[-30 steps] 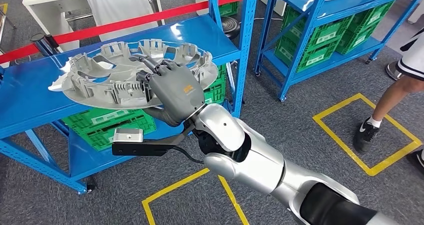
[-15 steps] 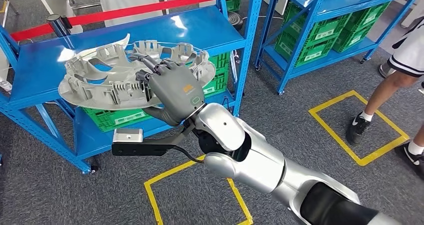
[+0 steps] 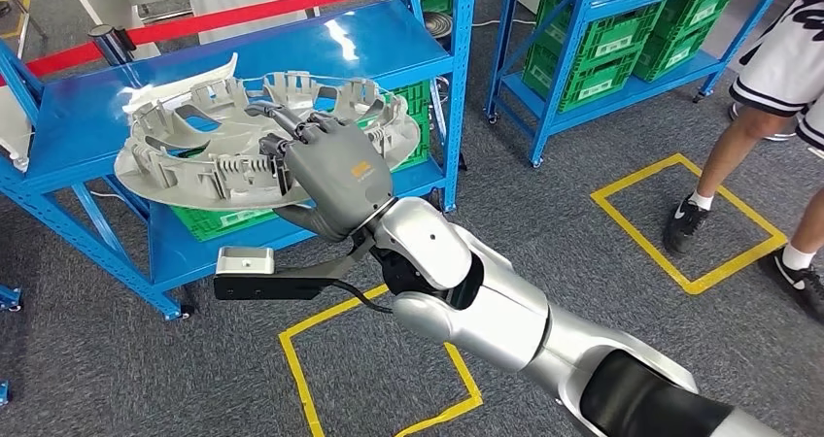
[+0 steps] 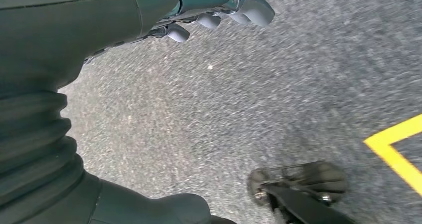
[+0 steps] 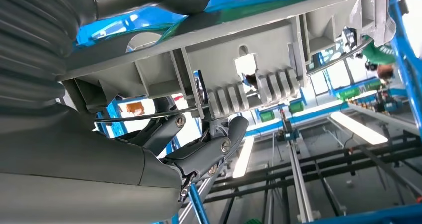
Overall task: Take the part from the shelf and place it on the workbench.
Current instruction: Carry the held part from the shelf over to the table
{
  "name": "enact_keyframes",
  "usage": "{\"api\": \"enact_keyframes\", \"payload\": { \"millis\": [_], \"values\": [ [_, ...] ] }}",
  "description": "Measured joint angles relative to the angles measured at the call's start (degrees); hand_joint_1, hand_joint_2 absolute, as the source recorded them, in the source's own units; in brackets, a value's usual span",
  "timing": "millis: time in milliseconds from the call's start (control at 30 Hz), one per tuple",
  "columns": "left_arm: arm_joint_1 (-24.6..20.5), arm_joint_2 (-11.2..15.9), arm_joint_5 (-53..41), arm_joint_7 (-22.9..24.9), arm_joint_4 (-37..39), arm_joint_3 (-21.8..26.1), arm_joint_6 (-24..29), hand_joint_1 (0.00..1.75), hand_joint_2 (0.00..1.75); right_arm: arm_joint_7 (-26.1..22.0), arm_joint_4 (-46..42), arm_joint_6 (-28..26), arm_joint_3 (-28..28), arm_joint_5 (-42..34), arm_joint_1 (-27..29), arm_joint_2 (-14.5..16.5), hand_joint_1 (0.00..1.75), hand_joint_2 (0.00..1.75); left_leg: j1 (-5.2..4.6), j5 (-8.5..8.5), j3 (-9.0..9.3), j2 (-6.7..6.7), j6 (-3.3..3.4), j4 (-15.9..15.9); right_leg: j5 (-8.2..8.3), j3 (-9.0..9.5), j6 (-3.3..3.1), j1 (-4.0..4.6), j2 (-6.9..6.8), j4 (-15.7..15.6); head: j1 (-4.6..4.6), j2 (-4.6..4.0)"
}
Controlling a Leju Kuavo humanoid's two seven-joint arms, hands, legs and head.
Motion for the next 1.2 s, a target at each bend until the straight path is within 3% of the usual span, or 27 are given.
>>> {"api": "enact_keyframes", "payload": {
  "millis": [33, 67, 100, 167, 233, 267, 300, 333, 367, 433, 467, 500, 533, 600, 667, 700, 767, 800, 867, 933, 967, 1000, 1033, 1100, 1167, 1200],
  "values": [
    [-0.01, 0.01, 0.0, 0.0, 0.0, 0.06, 0.02, 0.0, 1.75, -0.02, 0.13, 0.0, 0.06, -0.02, 0.0, 0.0, 1.75, 1.75, 0.03, 1.68, 1.44, 0.0, -0.04, -0.52, 0.72, -1.01, 0.13, -0.01, 0.0, 0.11, 0.01, 0.0],
    [-0.04, 0.02, 0.01, 0.01, -0.01, 0.13, 0.06, 0.0, 1.75, -0.03, 0.21, 0.0, 0.11, -0.07, -0.02, 0.01, 1.75, 1.75, 0.07, 3.28, 3.86, 0.0, -0.02, -2.87, 1.42, -1.94, 0.29, -0.01, 0.0, 0.29, 0.01, 0.0],
    [-0.11, 0.03, 0.02, 0.01, -0.03, 0.19, 0.1, 0.0, 1.75, -0.03, 0.27, 0.0, 0.14, -0.14, -0.06, 0.08, 1.75, 1.75, 0.08, 3.67, 7.04, -0.02, 0.1, -6.65, 2.01, -2.75, 0.52, 0.02, 0.01, 0.5, 0.0, 0.0],
    [-0.28, 0.04, 0.05, 0.01, -0.09, 0.27, 0.16, 0.0, 1.75, -0.04, 0.33, 0.01, 0.19, -0.32, -0.28, 0.27, 1.75, 1.75, -0.16, 2.12, 12.45, -0.14, 0.76, -14.54, 3.13, -3.77, 1.06, 0.08, -0.06, 0.8, 0.05, 0.0],
    [-0.37, 0.04, 0.07, 0.0, -0.13, 0.31, 0.17, 0.0, 1.75, -0.08, 0.47, -0.01, 0.24, -0.4, -0.56, 0.46, 1.75, 1.75, -0.53, 1.29, 13.65, -0.27, 1.74, -17.73, 4.39, -4.21, 1.7, 0.0, -0.15, 0.58, 0.07, 0.0],
    [-0.32, 0.02, 0.08, 0.0, -0.1, 0.33, 0.17, 0.0, 1.75, -0.1, 0.59, -0.01, 0.27, -0.42, -0.62, 0.52, 1.75, 1.75, -0.51, 1.87, 13.1, -0.18, 2.29, -17.72, 4.88, -4.43, 2.03, -0.11, -0.14, 0.41, 0.03, 0.0],
    [-0.21, 0.04, 0.08, 0.0, -0.09, 0.35, 0.17, 0.0, 1.75, -0.1, 0.73, 0.0, 0.3, -0.42, -0.67, 0.55, 1.75, 1.75, -0.47, 2.5, 12.69, -0.06, 2.76, -17.79, 4.28, -4.78, 2.38, -0.21, -0.04, 0.78, 0.04, 0.0],
    [-0.11, 0.08, 0.07, -0.01, -0.08, 0.37, 0.16, 0.0, 1.75, -0.09, 0.86, 0.01, 0.33, -0.42, -0.7, 0.55, 1.75, 1.75, -0.38, 3.24, 12.14, 0.08, 3.23, -17.89, 2.45, -5.33, 2.72, -0.28, 0.08, 2.09, 0.12, 0.0],
    [-0.04, 0.1, 0.03, -0.01, -0.06, 0.38, 0.14, 0.0, 1.75, -0.07, 0.98, 0.03, 0.36, -0.43, -0.74, 0.55, 1.75, 1.75, -0.28, 4.01, 11.42, 0.21, 3.57, -17.93, -0.39, -6.08, 3.01, -0.39, 0.19, 4.51, 0.16, 0.0],
    [-0.06, 0.14, -0.17, -0.02, -0.07, 0.38, 0.05, 0.0, 1.75, 0.03, 1.1, 0.05, 0.44, -0.43, -0.81, 0.55, 1.75, 1.75, -0.28, 5.52, 9.58, 0.25, 3.87, -17.78, -6.39, -7.63, 3.44, -0.53, 0.29, 11.9, 0.26, 0.0],
    [-0.08, 0.11, -0.3, 0.01, -0.07, 0.38, 0.01, 0.0, 1.75, 0.13, 1.17, 0.05, 0.5, -0.4, -0.81, 0.55, 1.75, 1.75, -0.27, 6.24, 8.52, 0.25, 3.85, -17.62, -7.61, -7.97, 3.55, -0.59, 0.29, 15.27, 0.26, 0.0],
    [-0.08, 0.09, -0.44, 0.06, -0.07, 0.38, -0.02, 0.0, 1.75, 0.25, 1.23, 0.06, 0.55, -0.34, -0.79, 0.55, 1.75, 1.75, -0.25, 6.91, 7.43, 0.27, 3.78, -17.39, -7.41, -7.61, 3.6, -0.63, 0.29, 17.26, 0.27, 0.0],
    [-0.08, 0.09, -0.56, 0.13, -0.07, 0.38, -0.04, 0.0, 1.75, 0.4, 1.3, 0.07, 0.59, -0.27, -0.77, 0.55, 1.75, 1.75, -0.22, 7.52, 6.33, 0.29, 3.65, -17.09, -6.17, -6.38, 3.6, -0.68, 0.29, 17.4, 0.27, 0.0],
    [-0.1, 0.09, -0.8, 0.31, -0.07, 0.38, -0.11, 0.0, 1.75, 0.72, 1.37, 0.05, 0.6, -0.02, -0.77, 0.55, 1.75, 1.75, -0.14, 8.56, 4.46, 0.31, 3.26, -16.39, -4.02, -1.19, 3.46, -0.74, 0.29, 11.98, 0.27, 0.0],
    [-0.14, 0.07, -1.06, 0.45, -0.09, 0.38, -0.2, 0.0, 1.75, 0.91, 1.34, 0.03, 0.6, 0.14, -0.74, 0.57, 1.75, 1.75, -0.23, 9.48, 3.36, 0.29, 2.63, -15.88, -5.29, 4.3, 3.01, -0.53, 0.41, 4.12, 0.28, 0.0],
    [-0.18, 0.07, -1.17, 0.49, -0.1, 0.38, -0.22, 0.0, 1.75, 0.94, 1.32, 0.02, 0.6, 0.17, -0.72, 0.59, 1.75, 1.75, -0.28, 9.99, 3.12, 0.3, 2.27, -15.84, -6.24, 5.67, 2.73, -0.41, 0.5, 1.77, 0.3, 0.0],
    [-0.23, 0.07, -1.28, 0.52, -0.1, 0.38, -0.22, 0.0, 1.75, 0.96, 1.31, 0.01, 0.6, 0.21, -0.64, 0.6, 1.75, 1.75, -0.22, 10.94, 2.84, 0.3, 1.53, -16.09, -6.03, 5.59, 1.96, -0.3, 0.53, 0.71, 0.34, 0.0],
    [-0.24, 0.08, -1.31, 0.54, -0.09, 0.38, -0.22, 0.0, 1.75, 0.97, 1.31, 0.01, 0.6, 0.25, -0.63, 0.61, 1.75, 1.75, -0.12, 10.71, 2.54, 0.27, 1.19, -15.97, -5.49, 5.19, 1.53, -0.36, 0.44, 0.66, 0.35, 0.0],
    [-0.21, 0.08, -1.32, 0.61, -0.09, 0.38, -0.22, 0.0, 1.75, 1.01, 1.32, 0.02, 0.6, 0.32, -0.62, 0.61, 1.75, 1.75, 0.05, 6.89, 1.34, 0.2, 0.59, -13.07, -4.12, 3.92, 0.64, -0.49, 0.23, 0.5, 0.24, 0.0],
    [-0.24, 0.05, -1.36, 0.66, -0.08, 0.38, -0.22, 0.0, 1.75, 1.02, 1.32, 0.04, 0.6, 0.35, -0.62, 0.61, 1.75, 1.75, 0.07, 1.07, -0.29, 0.18, 0.16, -6.22, -2.71, 2.29, 0.24, -0.35, 0.21, 0.55, 0.13, 0.0],
    [-0.31, 0.04, -1.41, 0.66, -0.08, 0.38, -0.22, 0.0, 1.75, 1.03, 1.32, 0.05, 0.6, 0.37, -0.59, 0.61, 1.75, 1.75, 0.08, -0.44, -0.79, 0.17, 0.05, -2.73, -1.98, 1.38, 0.18, -0.24, 0.22, 0.59, 0.13, 0.0],
    [-0.38, 0.03, -1.5, 0.66, -0.08, 0.38, -0.22, 0.0, 1.75, 1.05, 1.32, 0.08, 0.6, 0.41, -0.56, 0.61, 1.75, 1.75, 0.06, -0.53, -0.66, 0.17, 0.06, -0.38, -1.25, 0.41, 0.18, -0.1, 0.22, 0.65, 0.13, 0.0],
    [-0.45, 0.02, -1.58, 0.65, -0.08, 0.38, -0.22, 0.0, 1.75, 1.08, 1.32, 0.11, 0.6, 0.47, -0.54, 0.61, 1.75, 1.75, 0.04, 0.59, 0.25, 0.17, 0.17, 0.22, -0.55, -0.55, 0.2, 0.02, 0.23, 0.73, 0.14, 0.0],
    [-0.62, 0.03, -1.74, 0.61, -0.11, 0.38, -0.22, 0.0, 1.75, 1.16, 1.31, 0.17, 0.6, 0.64, -0.52, 0.62, 1.75, 1.75, -0.12, 3.43, 4.86, 0.1, 0.77, -4.15, 0.77, -2.25, 0.35, 0.19, 0.24, 0.9, 0.14, 0.0],
    [-0.96, 0.13, -1.81, 0.57, -0.22, 0.38, -0.22, 0.0, 1.75, 1.27, 1.24, 0.21, 0.6, 0.79, -0.53, 0.63, 1.75, 1.75, -0.55, 2.71, 11.16, -0.03, 1.57, -12.67, 1.91, -3.28, 0.72, 0.31, 0.17, 0.99, 0.15, 0.0],
    [-1.15, 0.17, -1.83, 0.59, -0.27, 0.38, -0.24, 0.0, 1.75, 1.31, 1.19, 0.22, 0.6, 0.84, -0.52, 0.63, 1.75, 1.75, -0.82, 1.89, 13.04, -0.1, 1.86, -15.8, 2.51, -3.5, 0.95, 0.25, 0.08, 0.9, 0.16, 0.0]
  ]
}}
